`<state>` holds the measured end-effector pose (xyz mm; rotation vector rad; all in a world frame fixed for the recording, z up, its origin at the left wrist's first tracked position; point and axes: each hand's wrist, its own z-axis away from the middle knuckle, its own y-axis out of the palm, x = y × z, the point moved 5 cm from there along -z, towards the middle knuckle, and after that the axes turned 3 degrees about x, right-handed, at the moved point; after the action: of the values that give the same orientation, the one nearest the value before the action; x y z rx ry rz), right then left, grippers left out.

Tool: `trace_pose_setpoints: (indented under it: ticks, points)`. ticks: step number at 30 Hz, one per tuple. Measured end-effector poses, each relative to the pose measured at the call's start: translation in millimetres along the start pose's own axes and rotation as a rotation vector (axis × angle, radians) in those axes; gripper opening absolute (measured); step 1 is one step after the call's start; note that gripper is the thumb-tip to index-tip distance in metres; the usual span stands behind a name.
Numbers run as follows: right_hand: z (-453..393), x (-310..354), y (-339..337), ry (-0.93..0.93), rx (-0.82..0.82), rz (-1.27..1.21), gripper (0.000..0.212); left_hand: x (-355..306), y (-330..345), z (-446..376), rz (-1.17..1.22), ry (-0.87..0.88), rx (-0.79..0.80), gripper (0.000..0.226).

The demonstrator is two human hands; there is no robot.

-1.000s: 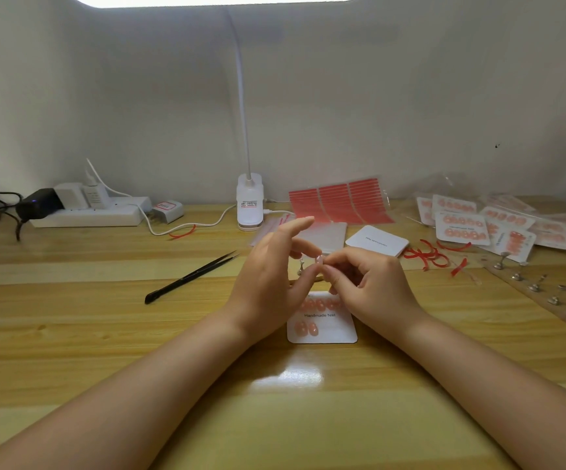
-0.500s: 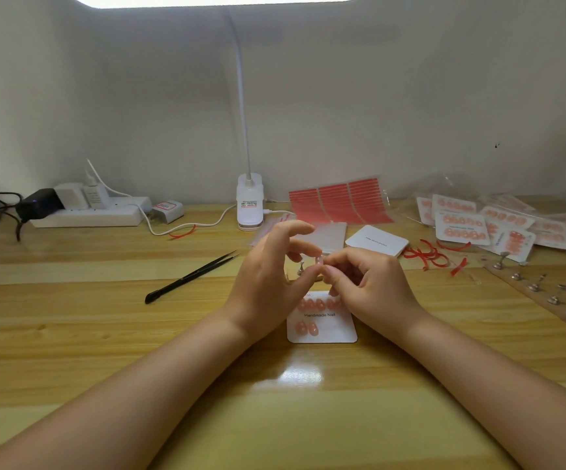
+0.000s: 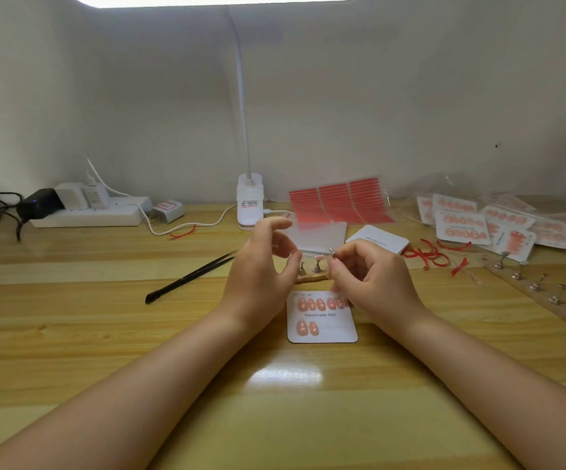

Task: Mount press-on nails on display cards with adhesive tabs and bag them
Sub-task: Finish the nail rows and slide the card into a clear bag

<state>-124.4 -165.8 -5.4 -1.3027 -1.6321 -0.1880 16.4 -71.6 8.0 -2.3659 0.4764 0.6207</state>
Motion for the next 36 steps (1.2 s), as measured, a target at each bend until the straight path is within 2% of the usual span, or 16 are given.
trace_pose_setpoints:
  ticks: [2,4,14,22,26,29,32,36]
  points:
    - [-1,-2,-1,0.025,-0.005,-0.011,0.006,14,4,0,-0.053,-0.159,0.041,0.044]
    - [-2,-3,-1,0.029,-0.007,0.036,0.007,22,7,1,-0.099,-0.241,0.082,0.044]
    - [-10,-19,2,0.145,0.027,0.361,0.018,22,13,2,-0.108,-0.239,0.134,0.049]
    - [-11,-17,1,0.147,0.008,0.419,0.019,20,14,3,-0.099,-0.228,0.158,0.049]
    - [-8,-11,0,0.149,-0.041,0.375,0.019,16,10,2,-0.058,-0.198,0.129,0.048]
    - [-2,-5,-2,0.11,-0.09,0.258,0.028,4,7,0,0.101,-0.086,0.147,0.051]
    - [-2,1,-1,0.097,-0.012,0.025,0.022,-5,8,2,0.208,-0.01,0.22,0.057]
    - [-1,5,5,0.112,0.083,-0.086,0.014,-10,8,2,0.216,0.022,0.229,0.058]
